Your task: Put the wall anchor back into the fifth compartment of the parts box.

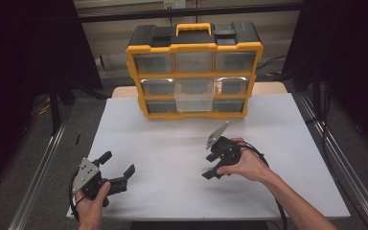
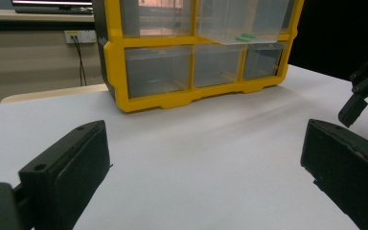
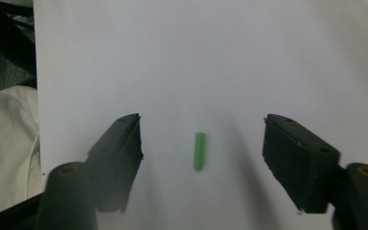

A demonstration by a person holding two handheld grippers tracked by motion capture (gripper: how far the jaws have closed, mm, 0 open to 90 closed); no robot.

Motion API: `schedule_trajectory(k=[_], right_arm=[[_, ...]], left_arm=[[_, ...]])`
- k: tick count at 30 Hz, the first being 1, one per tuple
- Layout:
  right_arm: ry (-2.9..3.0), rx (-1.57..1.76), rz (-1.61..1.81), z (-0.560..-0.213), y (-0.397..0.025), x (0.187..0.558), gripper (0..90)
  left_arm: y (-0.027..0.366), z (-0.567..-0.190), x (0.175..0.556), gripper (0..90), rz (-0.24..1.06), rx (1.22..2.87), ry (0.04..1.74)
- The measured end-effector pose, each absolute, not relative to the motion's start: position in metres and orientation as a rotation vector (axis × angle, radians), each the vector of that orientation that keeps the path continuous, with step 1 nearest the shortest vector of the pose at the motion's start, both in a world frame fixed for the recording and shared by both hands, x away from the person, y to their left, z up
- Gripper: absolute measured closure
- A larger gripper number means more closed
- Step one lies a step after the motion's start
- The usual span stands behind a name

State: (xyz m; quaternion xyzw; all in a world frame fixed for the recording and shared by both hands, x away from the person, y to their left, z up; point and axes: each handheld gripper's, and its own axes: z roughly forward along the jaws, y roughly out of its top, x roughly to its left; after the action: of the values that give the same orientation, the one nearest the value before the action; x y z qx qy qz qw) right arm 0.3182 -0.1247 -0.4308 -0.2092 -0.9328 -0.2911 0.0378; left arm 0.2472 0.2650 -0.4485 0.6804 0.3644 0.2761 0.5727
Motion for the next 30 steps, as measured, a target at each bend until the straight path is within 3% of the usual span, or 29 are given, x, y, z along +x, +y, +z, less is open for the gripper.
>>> schedule_trajectory(k=[8, 11, 19, 24, 30], right_arm=[[-2.890, -0.615, -0.704, -0.448, -0.115, 0.328, 51.4], [-2.889, -0.605, -0.702, -0.448, -0.114, 0.328, 61.3], [-2.921, -0.575, -0.612, -0.454, -0.109, 0.324, 71.6], [-2.948, -0.585, -0.601, -0.455, -0.108, 0.325, 84.1], [-2.908, -0.628, -0.650, -0.456, -0.113, 0.327, 84.6]], left_arm=[[0.267, -0.448, 0.248, 3.0, 0.639, 1.595, 0.850], [0.268, -0.448, 0.248, 3.0, 0.643, 1.583, 0.856], [0.267, -0.448, 0.248, 3.0, 0.640, 1.594, 0.851], [0.267, -0.448, 0.248, 3.0, 0.641, 1.592, 0.856], [0.265, -0.449, 0.249, 3.0, 0.647, 1.601, 0.849]])
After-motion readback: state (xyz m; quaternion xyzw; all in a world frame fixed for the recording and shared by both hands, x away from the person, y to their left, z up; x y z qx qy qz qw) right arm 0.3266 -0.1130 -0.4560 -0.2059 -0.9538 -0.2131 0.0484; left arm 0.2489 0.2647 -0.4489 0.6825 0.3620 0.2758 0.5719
